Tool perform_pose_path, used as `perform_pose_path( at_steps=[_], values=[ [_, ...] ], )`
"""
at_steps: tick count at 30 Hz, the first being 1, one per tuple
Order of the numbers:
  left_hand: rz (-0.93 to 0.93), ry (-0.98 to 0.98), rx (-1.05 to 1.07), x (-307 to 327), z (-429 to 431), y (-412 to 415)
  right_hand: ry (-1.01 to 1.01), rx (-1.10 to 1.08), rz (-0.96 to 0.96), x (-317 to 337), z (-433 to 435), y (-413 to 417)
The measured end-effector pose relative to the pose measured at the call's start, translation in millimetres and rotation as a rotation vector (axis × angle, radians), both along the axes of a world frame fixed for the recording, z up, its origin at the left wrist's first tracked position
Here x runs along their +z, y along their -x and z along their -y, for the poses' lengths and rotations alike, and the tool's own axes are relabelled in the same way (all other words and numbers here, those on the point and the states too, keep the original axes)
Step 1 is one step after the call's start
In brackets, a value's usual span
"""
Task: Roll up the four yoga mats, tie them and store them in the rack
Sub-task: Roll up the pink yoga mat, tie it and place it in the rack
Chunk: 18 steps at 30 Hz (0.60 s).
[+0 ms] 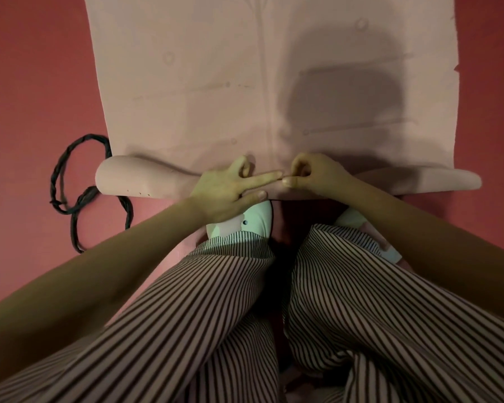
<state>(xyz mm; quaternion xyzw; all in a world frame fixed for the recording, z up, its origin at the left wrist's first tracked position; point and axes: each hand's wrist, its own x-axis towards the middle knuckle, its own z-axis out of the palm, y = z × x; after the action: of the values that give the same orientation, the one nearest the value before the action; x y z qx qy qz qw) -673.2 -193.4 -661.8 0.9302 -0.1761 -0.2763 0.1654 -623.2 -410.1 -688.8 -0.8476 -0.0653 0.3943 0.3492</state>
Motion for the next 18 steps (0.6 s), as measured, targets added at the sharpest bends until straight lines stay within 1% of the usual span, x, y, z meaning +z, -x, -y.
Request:
perform_pose_path(
  at_steps=[3,6,7,9,11,12,16,18],
  values=[
    [-0.035,0.008,-0.020,7,3,-5,-0.005,0.053,0.012,3,2,2],
    [-0.027,0.010,-0.018,9,5,-4,-0.023,0.069,0.103,3,10,12],
    [-0.026,0.007,-0.014,8,5,-4,-0.029,0.068,0.161,2,13,15],
    [-0.031,0.003,-0.003,8,4,-4,0.016,0.083,0.394,2,21,23],
    [-0.037,0.017,0.007,7,4,-3,0.158,0.154,0.641,0,33,30],
    [-0.037,0.030,0.013,6,4,-3,0.215,0.179,0.681,0,40,33],
    [-0.030,0.057,0.036,3,3,-2,0.350,0.250,0.710,-1,47,41],
    [-0.016,0.061,0.047,3,3,-1,0.314,0.247,0.621,1,45,34]
  ],
)
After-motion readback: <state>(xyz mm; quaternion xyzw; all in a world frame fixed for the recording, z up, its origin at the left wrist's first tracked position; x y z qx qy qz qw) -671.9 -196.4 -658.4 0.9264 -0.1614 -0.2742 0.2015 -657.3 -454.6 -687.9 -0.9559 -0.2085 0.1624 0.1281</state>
